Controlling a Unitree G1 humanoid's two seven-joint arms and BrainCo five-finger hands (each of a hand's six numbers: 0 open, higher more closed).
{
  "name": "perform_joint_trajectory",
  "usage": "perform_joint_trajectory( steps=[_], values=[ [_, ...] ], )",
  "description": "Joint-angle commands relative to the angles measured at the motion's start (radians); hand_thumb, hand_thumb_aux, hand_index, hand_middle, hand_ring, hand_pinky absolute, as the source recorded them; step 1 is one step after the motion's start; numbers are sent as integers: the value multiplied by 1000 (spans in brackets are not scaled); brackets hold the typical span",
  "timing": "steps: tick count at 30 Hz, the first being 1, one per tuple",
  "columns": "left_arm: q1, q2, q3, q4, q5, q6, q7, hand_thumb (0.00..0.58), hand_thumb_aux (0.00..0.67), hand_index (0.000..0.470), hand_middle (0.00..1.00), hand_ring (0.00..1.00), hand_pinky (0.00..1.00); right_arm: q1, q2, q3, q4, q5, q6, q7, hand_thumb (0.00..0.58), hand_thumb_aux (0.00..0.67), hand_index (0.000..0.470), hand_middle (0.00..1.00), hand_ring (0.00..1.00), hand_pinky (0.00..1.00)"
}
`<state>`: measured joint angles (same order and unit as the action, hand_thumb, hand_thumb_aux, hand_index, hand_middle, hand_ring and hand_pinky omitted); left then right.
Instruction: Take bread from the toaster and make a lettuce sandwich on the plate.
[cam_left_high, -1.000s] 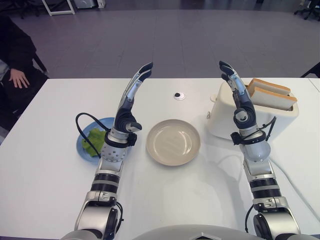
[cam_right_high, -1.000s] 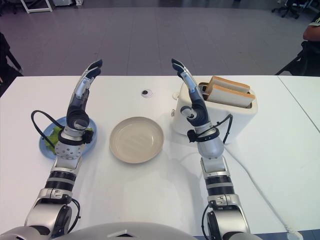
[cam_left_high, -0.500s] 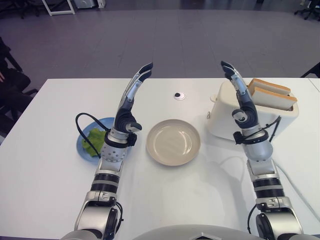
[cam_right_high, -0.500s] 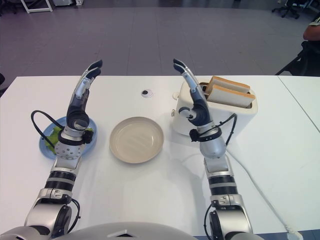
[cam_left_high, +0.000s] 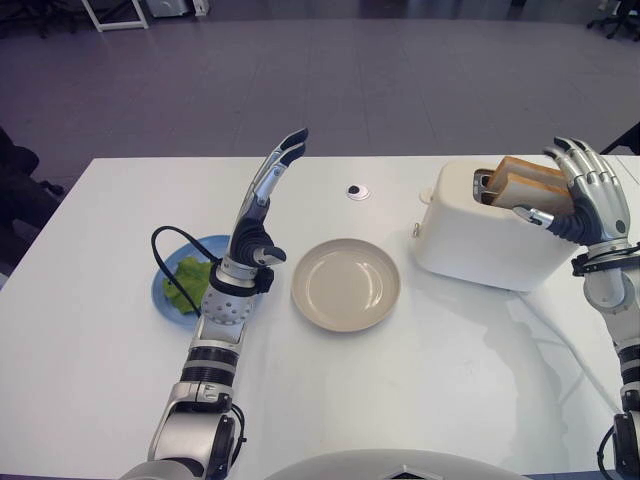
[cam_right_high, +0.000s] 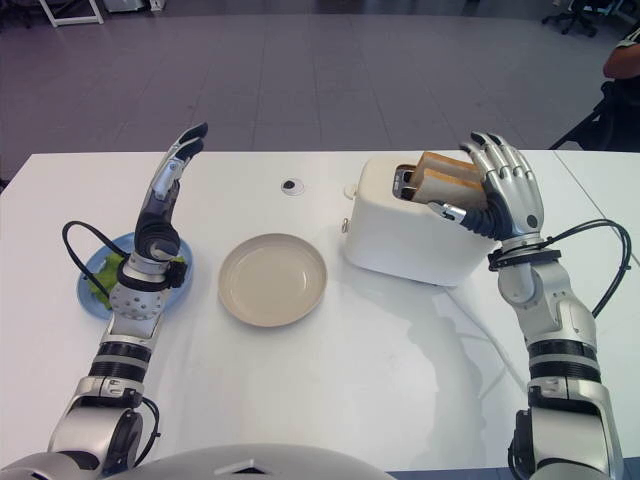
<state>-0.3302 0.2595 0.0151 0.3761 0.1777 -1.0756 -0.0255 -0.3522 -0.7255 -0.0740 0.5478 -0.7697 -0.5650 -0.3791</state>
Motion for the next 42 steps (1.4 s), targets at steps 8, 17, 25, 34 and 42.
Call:
perform_joint_trajectory(
  steps=[8,17,25,34,42],
  values=[
    [-8,7,1,11,16,1,-1,0,0,0,0,0,0,-15,-56,74,7,63,-49,-33,580,670,470,0,0,0],
    [-8,9,3,23,22,-7,1,0,0,0,0,0,0,6,-71,11,-89,104,-58,-113,580,670,470,0,0,0],
    [-8,20,19,26,39,-6,14,0,0,0,0,0,0,17,-52,-28,-209,223,-102,-67,580,670,470,1000,1000,1000],
    [-31,183,158,107,285,69,194,0,0,0,0,0,0,12,-28,-73,-366,343,-119,30,580,670,470,1000,1000,1000],
    [85,461,88,118,689,388,339,0,0,0,0,0,0,-3,93,71,-572,527,-105,275,580,670,470,1000,1000,1000]
  ],
)
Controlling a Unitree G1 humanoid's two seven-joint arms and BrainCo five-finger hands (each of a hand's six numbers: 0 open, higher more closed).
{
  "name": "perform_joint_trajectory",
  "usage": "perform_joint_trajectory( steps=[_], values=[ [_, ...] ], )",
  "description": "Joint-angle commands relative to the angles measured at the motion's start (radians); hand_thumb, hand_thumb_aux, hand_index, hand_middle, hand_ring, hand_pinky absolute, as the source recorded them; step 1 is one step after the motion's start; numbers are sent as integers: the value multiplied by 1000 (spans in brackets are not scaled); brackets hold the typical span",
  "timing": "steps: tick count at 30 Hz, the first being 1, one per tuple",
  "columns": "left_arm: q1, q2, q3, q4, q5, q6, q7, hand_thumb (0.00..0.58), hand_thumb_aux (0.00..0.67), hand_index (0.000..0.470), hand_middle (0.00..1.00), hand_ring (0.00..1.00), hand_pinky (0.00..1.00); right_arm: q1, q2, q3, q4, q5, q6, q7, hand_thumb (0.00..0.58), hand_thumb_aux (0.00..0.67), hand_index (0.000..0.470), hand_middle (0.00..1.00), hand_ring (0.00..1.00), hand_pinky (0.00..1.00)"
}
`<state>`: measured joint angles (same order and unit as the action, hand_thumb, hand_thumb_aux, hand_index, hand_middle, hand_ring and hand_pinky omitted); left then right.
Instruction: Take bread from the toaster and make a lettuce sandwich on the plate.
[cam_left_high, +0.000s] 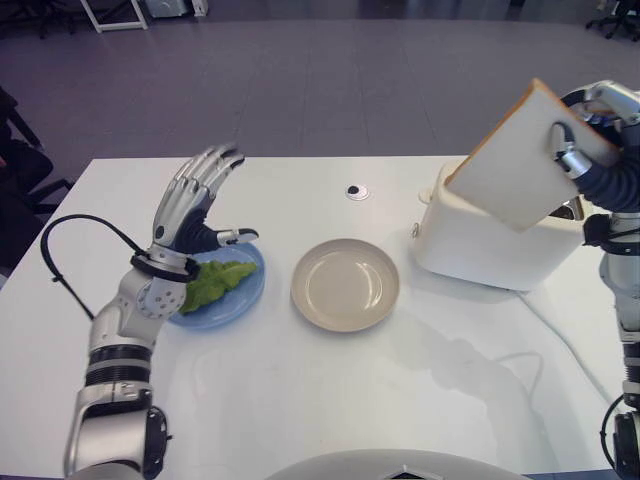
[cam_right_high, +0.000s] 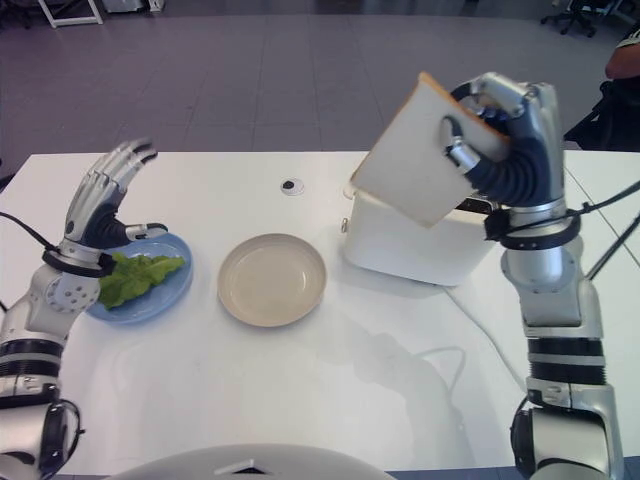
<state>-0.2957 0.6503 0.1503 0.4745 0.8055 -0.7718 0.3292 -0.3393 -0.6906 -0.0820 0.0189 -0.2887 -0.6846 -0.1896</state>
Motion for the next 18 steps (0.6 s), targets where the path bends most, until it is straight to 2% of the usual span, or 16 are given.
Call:
perform_joint_trajectory(
  steps=[1,6,11,13,15,16,18],
  values=[
    [68,90,-71,31,70,109,-43,0,0,0,0,0,0,-19,91,127,-49,43,21,121,580,670,470,1000,1000,1000],
    [115,140,-153,75,44,212,-164,0,0,0,0,0,0,-49,239,313,59,-47,37,223,580,670,470,1000,1000,1000],
    [110,169,-204,119,18,295,-236,0,0,0,0,0,0,-118,386,460,337,-190,29,211,580,670,470,1000,1000,1000],
    [108,175,-219,116,6,310,-249,92,55,39,0,0,0,-136,413,482,421,-223,22,195,580,670,470,1000,1000,1000],
    [111,183,-228,112,-2,326,-255,294,200,140,0,0,0,-157,433,505,500,-262,9,169,580,670,470,1000,1000,1000],
    [112,187,-234,111,-7,334,-259,441,342,240,0,0,0,-170,443,515,543,-279,0,153,580,670,470,1000,1000,1000],
    [113,189,-249,101,-19,341,-274,521,457,321,0,0,0,-203,458,534,637,-322,-5,101,580,670,470,1000,1000,1000]
  ],
)
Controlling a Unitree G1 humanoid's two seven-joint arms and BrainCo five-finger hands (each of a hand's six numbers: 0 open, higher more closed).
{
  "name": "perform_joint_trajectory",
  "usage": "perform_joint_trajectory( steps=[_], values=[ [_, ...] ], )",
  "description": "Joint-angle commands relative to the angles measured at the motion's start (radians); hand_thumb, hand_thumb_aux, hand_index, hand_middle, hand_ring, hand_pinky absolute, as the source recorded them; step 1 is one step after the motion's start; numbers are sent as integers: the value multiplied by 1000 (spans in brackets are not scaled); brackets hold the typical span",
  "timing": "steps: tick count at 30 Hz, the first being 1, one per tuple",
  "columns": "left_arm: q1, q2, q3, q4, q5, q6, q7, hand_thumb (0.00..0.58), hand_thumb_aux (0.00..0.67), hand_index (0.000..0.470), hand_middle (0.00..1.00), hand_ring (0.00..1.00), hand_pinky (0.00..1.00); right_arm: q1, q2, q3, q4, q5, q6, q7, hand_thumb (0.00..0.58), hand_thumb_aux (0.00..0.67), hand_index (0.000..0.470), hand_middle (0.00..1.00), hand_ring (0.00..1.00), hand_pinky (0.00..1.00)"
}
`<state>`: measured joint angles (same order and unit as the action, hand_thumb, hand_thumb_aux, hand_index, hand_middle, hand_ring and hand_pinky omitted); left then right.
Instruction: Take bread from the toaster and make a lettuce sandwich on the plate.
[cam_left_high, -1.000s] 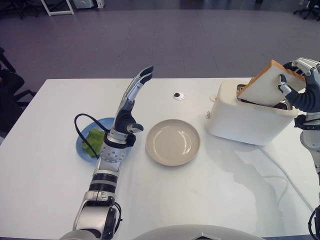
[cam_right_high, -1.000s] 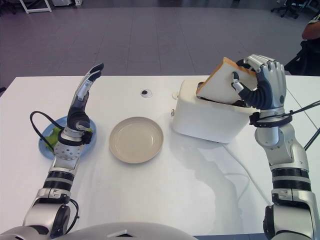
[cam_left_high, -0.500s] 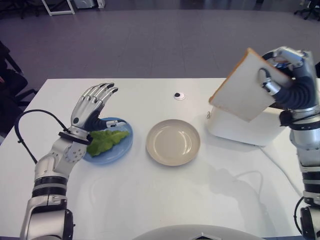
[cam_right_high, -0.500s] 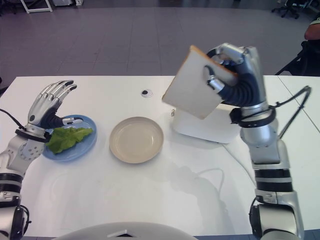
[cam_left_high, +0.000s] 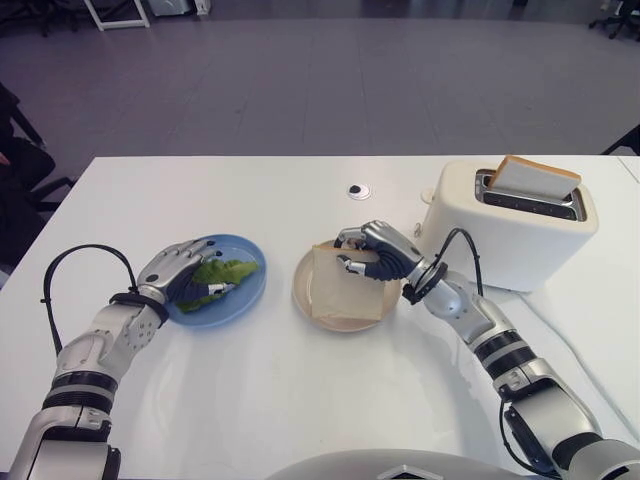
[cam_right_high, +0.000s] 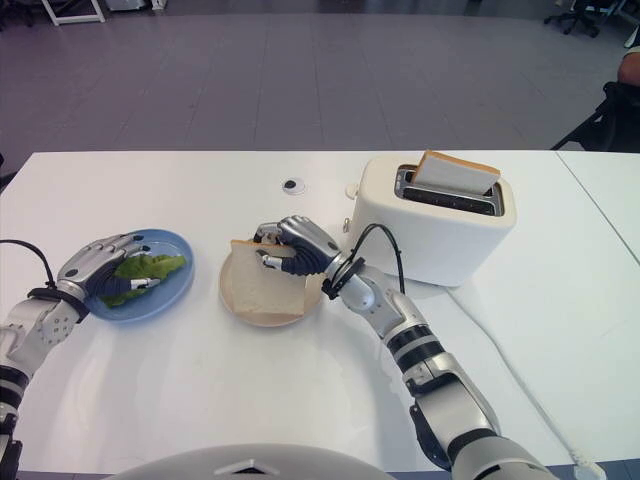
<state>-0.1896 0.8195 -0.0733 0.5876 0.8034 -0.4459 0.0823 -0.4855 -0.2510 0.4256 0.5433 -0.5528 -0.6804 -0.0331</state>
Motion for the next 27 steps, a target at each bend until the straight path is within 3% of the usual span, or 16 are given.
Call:
perform_joint_trajectory(
  steps=[1,2,5,6,7,8,9,10,12,14,16,18,20,22,25,27],
  values=[
    [8,20,-32,-21,-23,17,-35,570,581,407,0,0,0,-72,24,31,151,-73,-11,-78,580,670,470,1000,1000,1000],
    [10,20,-38,-31,-29,17,-43,580,670,470,0,0,0,-86,26,35,182,-87,-9,-103,580,670,470,1000,1000,1000],
    [25,17,-51,-82,-63,3,-65,580,670,470,0,0,0,-111,29,42,240,-113,-4,-152,580,670,470,1000,1000,1000],
    [28,16,-51,-99,-74,-2,-68,580,670,470,0,0,0,-115,30,44,251,-119,-4,-165,514,444,311,871,871,871],
    [29,15,-51,-112,-84,-7,-69,580,670,470,0,0,0,-119,30,45,261,-122,-4,-178,472,381,267,827,827,827],
    [29,15,-50,-121,-92,-12,-69,580,670,470,0,0,0,-127,28,45,273,-132,5,-201,355,252,177,741,741,741],
    [29,16,-51,-126,-98,-15,-68,580,670,470,0,0,0,-133,27,44,283,-140,13,-221,58,34,24,667,667,667],
    [30,18,-50,-127,-101,-16,-65,580,670,470,0,0,0,-139,27,42,289,-147,20,-241,0,0,0,639,639,639],
    [31,23,-47,-126,-102,-12,-56,580,670,470,0,0,0,-146,24,31,288,-150,33,-273,0,0,0,475,475,475],
    [32,29,-44,-125,-101,-5,-46,552,523,367,0,0,0,-153,17,22,288,-147,47,-301,0,0,0,310,310,310],
    [34,33,-41,-129,-99,2,-37,377,273,192,0,0,0,-157,13,16,287,-144,53,-321,0,0,0,267,267,267],
    [37,36,-42,-135,-99,5,-35,248,163,114,0,0,0,-157,10,9,281,-137,54,-333,0,0,0,263,263,263],
    [49,34,-43,-159,-117,-8,-43,190,121,85,0,0,0,-156,8,0,270,-129,50,-342,0,0,0,263,263,263],
    [57,34,-44,-171,-127,-20,-47,291,197,138,0,0,0,-153,4,-9,257,-122,45,-346,0,0,0,267,267,267],
    [70,33,-60,-155,-142,-50,-62,156,97,68,0,0,0,-147,2,-22,241,-109,42,-346,0,0,0,267,267,267],
    [62,26,-78,-110,-142,-69,-68,265,176,123,0,0,0,-144,2,-27,232,-103,42,-341,0,0,0,259,259,259]
  ],
)
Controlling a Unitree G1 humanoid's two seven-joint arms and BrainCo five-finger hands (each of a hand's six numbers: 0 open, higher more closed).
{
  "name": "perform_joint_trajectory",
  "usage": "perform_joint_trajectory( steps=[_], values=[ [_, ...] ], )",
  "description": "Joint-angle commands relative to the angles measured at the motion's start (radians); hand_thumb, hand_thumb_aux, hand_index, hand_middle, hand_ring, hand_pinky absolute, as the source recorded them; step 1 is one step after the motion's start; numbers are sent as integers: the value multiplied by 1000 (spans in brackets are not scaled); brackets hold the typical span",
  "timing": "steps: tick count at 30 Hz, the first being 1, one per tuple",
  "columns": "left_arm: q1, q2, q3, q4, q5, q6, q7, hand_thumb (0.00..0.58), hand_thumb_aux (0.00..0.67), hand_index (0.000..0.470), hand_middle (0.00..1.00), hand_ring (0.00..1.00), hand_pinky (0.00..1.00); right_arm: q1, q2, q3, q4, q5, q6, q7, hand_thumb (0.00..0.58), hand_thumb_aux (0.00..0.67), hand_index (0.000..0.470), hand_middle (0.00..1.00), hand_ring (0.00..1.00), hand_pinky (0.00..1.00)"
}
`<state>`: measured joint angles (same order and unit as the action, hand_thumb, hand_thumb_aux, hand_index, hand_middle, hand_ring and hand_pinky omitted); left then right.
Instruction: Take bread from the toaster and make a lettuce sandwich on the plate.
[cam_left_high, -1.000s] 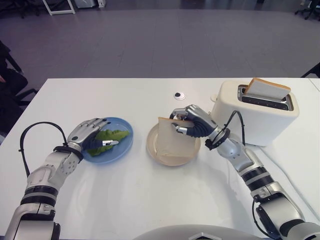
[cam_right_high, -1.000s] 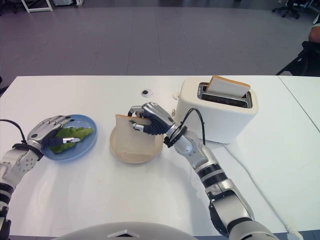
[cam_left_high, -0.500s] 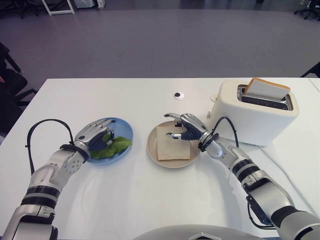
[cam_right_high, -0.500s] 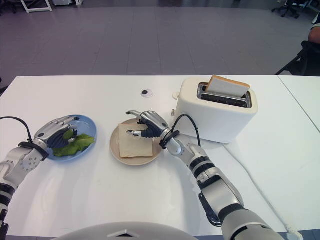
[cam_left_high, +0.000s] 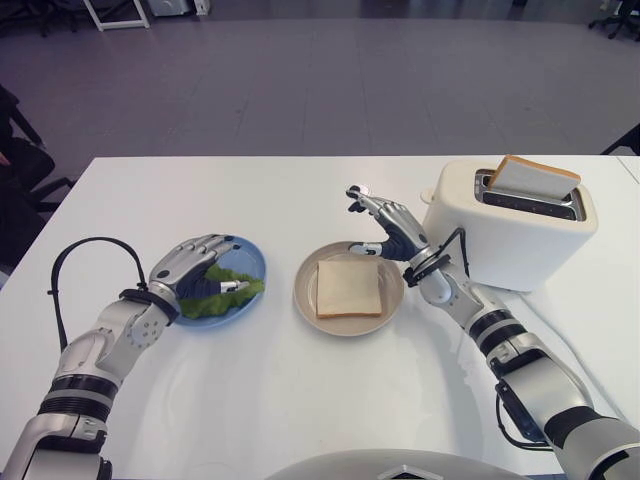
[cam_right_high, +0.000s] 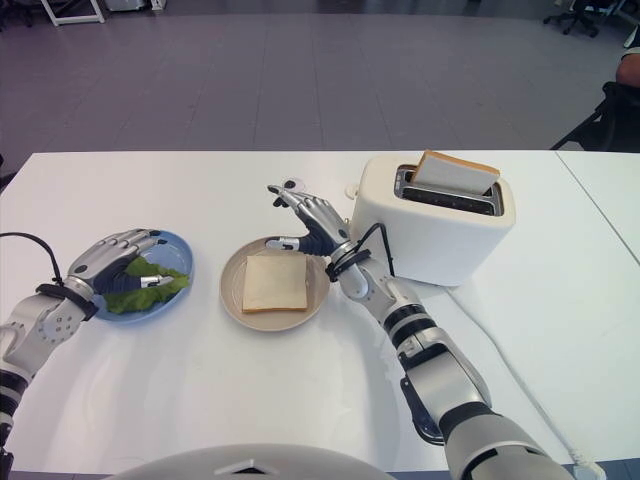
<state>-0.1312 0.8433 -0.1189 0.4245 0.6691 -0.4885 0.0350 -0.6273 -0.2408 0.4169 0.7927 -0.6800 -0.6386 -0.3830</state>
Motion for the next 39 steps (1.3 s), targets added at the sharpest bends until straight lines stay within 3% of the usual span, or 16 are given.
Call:
perform_joint_trajectory(
  steps=[1,2,3,4,5,6,8,12,13,14,24,32,33,34,35,39],
  values=[
    [-4,0,-41,80,-4,-31,-20,288,194,136,0,0,0,0,-8,-19,-21,26,0,11,0,0,0,263,263,263],
    [-12,-1,-48,107,-1,-34,-20,346,244,171,0,0,0,1,-8,-19,-23,27,0,12,0,0,0,263,263,263],
    [-19,1,-55,132,4,-32,-18,366,263,184,0,0,0,3,-7,-19,-25,28,0,14,0,0,0,259,259,259],
    [-25,3,-61,156,8,-31,-17,366,263,184,0,0,0,5,-7,-20,-27,29,-1,17,0,0,0,263,263,263],
    [-27,3,-68,173,8,-33,-22,301,205,144,0,0,0,6,-6,-21,-29,30,-1,19,0,0,0,263,263,263],
    [-29,4,-73,183,7,-37,-25,307,210,147,0,0,0,7,-6,-21,-31,31,-1,21,0,0,0,263,263,263],
    [-32,5,-79,183,0,-45,-30,374,271,190,0,0,0,10,-7,-23,-34,33,0,24,0,0,0,263,263,263],
    [-46,1,-75,146,-22,-84,-3,524,462,324,0,0,0,11,-7,-26,-37,35,0,26,0,0,0,259,259,259],
    [-53,-3,-71,134,-27,-96,10,576,617,433,0,0,0,12,-8,-26,-38,35,0,26,0,0,0,259,259,259],
    [-60,-6,-67,127,-29,-105,25,580,670,470,0,0,0,13,-9,-27,-41,36,0,26,0,0,0,259,259,259],
    [-114,-22,-52,134,-5,-175,217,580,670,470,0,0,0,32,-23,-49,-107,54,3,43,0,0,0,259,259,259],
    [-117,-30,-51,139,-26,-230,227,580,670,470,0,0,0,43,-33,-65,-144,63,12,63,0,0,0,259,259,259],
    [-113,-24,-48,152,-23,-227,229,528,470,330,0,0,0,44,-33,-66,-144,63,13,65,0,0,0,259,259,259],
    [-108,-12,-49,168,-8,-209,230,66,39,28,0,0,0,44,-33,-66,-145,63,13,66,0,0,0,259,259,259],
    [-102,-1,-49,181,4,-188,227,0,0,0,0,0,0,44,-33,-66,-144,63,13,67,0,0,0,259,259,259],
    [-72,34,-65,219,28,-106,168,0,0,0,0,0,0,48,-35,-68,-144,64,13,72,0,0,0,255,255,255]
  ],
)
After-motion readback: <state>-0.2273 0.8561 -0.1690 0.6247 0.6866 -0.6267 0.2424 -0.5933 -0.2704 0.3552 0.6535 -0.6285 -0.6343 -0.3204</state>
